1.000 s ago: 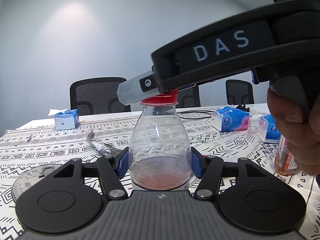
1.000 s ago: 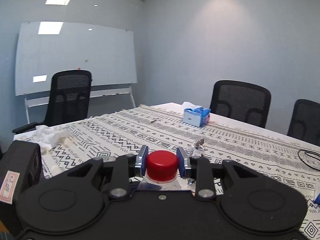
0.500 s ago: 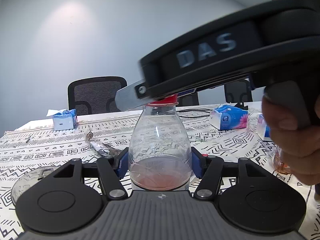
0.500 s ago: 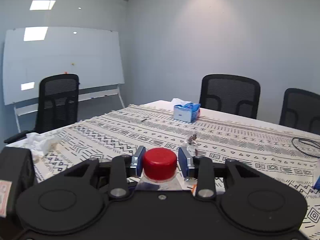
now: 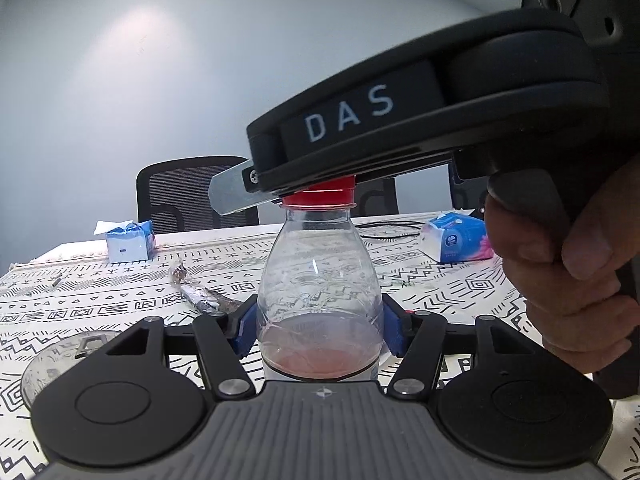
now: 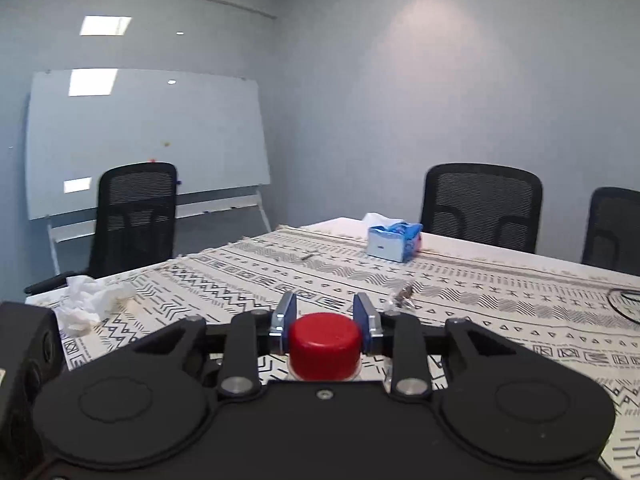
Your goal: Unscrew bottle cap and pour
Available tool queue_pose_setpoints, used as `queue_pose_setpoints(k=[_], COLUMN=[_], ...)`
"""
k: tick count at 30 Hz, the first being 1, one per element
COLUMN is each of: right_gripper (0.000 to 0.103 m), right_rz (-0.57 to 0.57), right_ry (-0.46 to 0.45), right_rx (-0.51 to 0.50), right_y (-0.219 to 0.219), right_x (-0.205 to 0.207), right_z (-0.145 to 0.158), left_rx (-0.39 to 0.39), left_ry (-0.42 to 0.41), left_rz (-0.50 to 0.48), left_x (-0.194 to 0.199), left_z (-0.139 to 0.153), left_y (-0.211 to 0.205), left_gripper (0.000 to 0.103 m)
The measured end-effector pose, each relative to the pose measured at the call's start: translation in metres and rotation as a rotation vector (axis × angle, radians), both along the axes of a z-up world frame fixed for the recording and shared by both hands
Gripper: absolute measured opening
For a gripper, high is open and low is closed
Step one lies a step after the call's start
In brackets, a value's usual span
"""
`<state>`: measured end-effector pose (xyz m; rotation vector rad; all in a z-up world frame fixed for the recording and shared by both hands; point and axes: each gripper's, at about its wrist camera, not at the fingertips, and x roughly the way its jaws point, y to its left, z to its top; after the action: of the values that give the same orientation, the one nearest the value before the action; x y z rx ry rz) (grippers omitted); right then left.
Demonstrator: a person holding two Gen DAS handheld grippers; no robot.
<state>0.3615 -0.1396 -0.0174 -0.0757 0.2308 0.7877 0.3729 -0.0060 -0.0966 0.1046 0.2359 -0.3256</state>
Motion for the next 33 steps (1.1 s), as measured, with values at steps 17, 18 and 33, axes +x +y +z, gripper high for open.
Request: queue_pose_setpoints(k=[17,18,33], right_gripper=[0.043,0.043,0.033], right_rz=[-0.066,-0.093,-0.128], right_ry=[-0.014,-0.029,-0.056], right_rx=[0.0,-0.016,-0.04], right_y=[0.002,0.005,0.011], right_x=[-0.01,-0.015,-0.021], right_z=[0.003,0.003,-0.003], left_rx=[-0.024,-0.024,0.01], left_ry=[0.013,0.014,0.014], left_rz=[-0.005,0.0,-0.008], left_x=[0.011,0.011,0.01], left_z=[-0.004,-0.004,-0.003], left_y=[0.007,0.007,0.003], left_gripper=[0.058,0.058,0.058])
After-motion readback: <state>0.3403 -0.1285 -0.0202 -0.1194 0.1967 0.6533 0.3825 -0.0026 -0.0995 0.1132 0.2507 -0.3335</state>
